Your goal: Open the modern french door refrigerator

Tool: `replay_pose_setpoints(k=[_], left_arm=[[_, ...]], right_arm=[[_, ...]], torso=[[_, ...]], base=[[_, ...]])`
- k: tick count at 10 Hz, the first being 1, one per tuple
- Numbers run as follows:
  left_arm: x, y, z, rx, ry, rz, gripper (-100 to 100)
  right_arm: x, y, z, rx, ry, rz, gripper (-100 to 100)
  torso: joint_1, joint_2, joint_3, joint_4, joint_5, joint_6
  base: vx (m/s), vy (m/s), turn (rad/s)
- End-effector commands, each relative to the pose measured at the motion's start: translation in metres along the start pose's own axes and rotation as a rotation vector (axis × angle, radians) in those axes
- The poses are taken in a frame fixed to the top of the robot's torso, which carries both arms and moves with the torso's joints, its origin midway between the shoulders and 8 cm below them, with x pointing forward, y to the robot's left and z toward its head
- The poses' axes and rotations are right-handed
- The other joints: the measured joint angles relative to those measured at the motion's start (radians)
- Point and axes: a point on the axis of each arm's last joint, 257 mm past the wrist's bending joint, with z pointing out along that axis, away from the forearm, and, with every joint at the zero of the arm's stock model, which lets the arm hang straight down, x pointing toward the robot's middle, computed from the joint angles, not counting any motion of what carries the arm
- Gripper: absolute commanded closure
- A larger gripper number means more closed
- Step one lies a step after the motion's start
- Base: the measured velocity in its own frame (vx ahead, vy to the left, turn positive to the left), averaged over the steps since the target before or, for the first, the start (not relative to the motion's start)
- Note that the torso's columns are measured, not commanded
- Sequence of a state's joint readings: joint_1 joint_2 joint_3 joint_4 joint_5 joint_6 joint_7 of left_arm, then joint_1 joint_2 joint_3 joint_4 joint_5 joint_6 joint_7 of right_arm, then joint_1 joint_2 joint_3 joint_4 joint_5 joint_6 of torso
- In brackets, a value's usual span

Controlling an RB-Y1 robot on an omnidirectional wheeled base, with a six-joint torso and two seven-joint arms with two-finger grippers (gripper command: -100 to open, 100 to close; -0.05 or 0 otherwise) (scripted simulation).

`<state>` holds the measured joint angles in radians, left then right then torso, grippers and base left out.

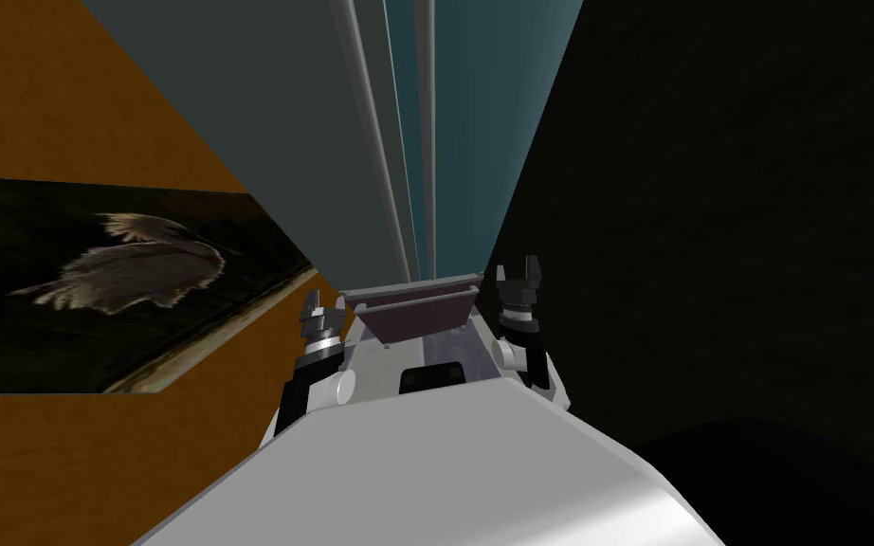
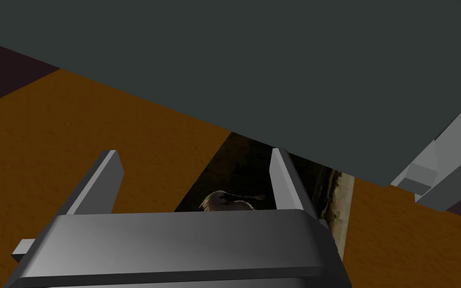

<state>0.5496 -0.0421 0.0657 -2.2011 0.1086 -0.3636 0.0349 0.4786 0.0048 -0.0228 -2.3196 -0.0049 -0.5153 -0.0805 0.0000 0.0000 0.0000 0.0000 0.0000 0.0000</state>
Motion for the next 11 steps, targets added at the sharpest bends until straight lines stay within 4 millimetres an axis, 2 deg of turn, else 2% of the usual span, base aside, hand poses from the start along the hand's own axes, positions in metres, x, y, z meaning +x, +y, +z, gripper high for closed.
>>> replay_pose_setpoints(k=[1,9,10,11], left_arm=[[0.0,0.0,0.0,0.0,0.0,0.0,0],[0.0,-0.0002,0.0,0.0,0.0,0.0,0],[0.0031,0.003,0.0009,-0.006,0.037,0.023,-100],[0.005,0.0064,0.0013,-0.011,0.061,0.038,-100]], right_arm=[[0.0,0.0,0.0,0.0,0.0,0.0,0],[0.0,0.0002,0.0001,0.0,0.0,0.0,0],[0.0,0.0002,0.0001,0.0,0.0,0.0,0],[0.0,0.0,0.0,0.0,0.0,0.0,0]], torso=[[0.0,0.04,-0.082,0.041,0.0,0.0],[0.0,0.618,-1.234,0.617,0.0,0.0],[0.0,0.691,-1.382,0.691,0.0,0.0],[0.0,0.725,-1.451,0.724,0.0,0.0]], base=[[0.0,0.0,0.0],[0.0,0.0,0.0],[0.009,0.0,-0.002],[0.01,0.002,-0.005]])
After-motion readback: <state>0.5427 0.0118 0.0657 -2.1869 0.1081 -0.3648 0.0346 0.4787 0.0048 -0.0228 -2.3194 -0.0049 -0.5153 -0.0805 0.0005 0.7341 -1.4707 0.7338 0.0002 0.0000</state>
